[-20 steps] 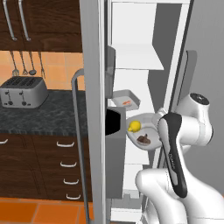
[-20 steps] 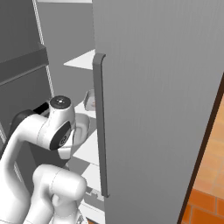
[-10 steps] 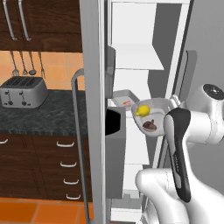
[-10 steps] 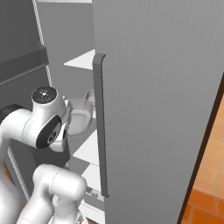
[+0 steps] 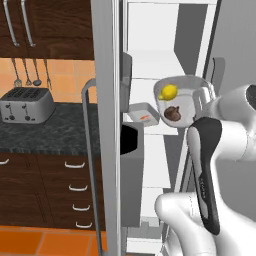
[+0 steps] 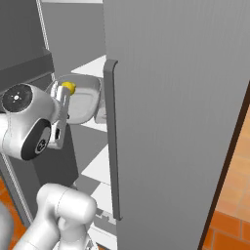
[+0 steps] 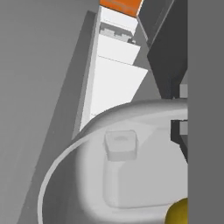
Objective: Take the meat container that has the shrimp and place it on the second highest rack of the freezer. Then take the vegetable container that has the mushroom and lemon and place it on the highest rack of the freezer.
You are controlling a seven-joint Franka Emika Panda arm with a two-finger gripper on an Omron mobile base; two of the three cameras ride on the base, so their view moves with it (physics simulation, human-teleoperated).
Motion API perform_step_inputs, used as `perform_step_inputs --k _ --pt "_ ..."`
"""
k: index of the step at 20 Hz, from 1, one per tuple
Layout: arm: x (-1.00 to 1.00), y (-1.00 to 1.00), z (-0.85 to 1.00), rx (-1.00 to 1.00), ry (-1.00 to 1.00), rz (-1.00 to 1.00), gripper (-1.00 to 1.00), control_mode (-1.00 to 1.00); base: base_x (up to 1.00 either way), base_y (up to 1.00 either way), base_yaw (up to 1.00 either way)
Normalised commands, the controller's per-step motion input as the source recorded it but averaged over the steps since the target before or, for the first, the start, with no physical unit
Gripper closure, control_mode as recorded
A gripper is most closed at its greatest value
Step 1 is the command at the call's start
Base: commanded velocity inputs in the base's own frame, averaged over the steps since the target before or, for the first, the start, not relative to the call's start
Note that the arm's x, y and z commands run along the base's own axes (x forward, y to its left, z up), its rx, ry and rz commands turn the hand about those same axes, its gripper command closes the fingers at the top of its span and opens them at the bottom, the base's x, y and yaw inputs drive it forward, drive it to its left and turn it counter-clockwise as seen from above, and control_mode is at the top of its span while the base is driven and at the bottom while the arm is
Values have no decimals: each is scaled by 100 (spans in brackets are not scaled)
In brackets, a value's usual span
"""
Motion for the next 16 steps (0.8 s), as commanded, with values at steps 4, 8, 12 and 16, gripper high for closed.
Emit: perform_step_inputs --k 4,8,12,16 --pt "61 10 35 0 -8 -13 100 -100 0 0 0" --pt "70 5 32 0 -3 -10 100 -100 0 0 0" --pt "62 0 38 0 -1 -10 100 -100 0 0 0" --pt "81 0 26 1 1 -6 100 -100 0 0 0"
